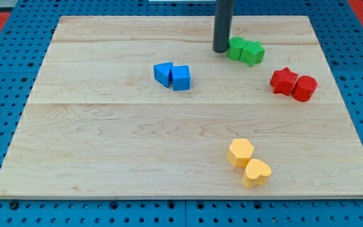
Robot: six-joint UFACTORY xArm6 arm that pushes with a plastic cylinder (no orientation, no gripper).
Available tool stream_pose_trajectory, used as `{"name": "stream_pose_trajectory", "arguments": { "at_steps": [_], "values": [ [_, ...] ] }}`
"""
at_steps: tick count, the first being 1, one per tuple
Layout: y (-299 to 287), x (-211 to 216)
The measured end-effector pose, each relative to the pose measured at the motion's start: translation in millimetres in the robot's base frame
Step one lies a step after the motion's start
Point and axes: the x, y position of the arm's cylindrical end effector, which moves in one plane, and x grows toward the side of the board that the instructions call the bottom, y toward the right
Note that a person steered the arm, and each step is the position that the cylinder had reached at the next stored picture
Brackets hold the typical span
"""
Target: Push the green blocks into the red blocks
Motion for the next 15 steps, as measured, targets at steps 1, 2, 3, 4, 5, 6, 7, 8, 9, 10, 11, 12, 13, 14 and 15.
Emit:
{"name": "stream_pose_trajectory", "arguments": {
  "at_steps": [1,2,3,4,5,6,7,8,9,10,11,12,13,14,15],
  "values": [
    [-13.8,24.2],
    [-40.2,11.5],
    [-12.8,-26.6],
    [54.1,-10.4],
    [92.4,3.7],
    [92.7,1.8],
    [90.5,-2.2],
    [63.4,32.8],
    [34.9,41.3],
    [2.8,61.4],
    [2.8,111.5],
    [5.0,170.5],
    [22.2,212.5],
    [50.4,243.0],
    [92.2,261.9]
  ]
}}
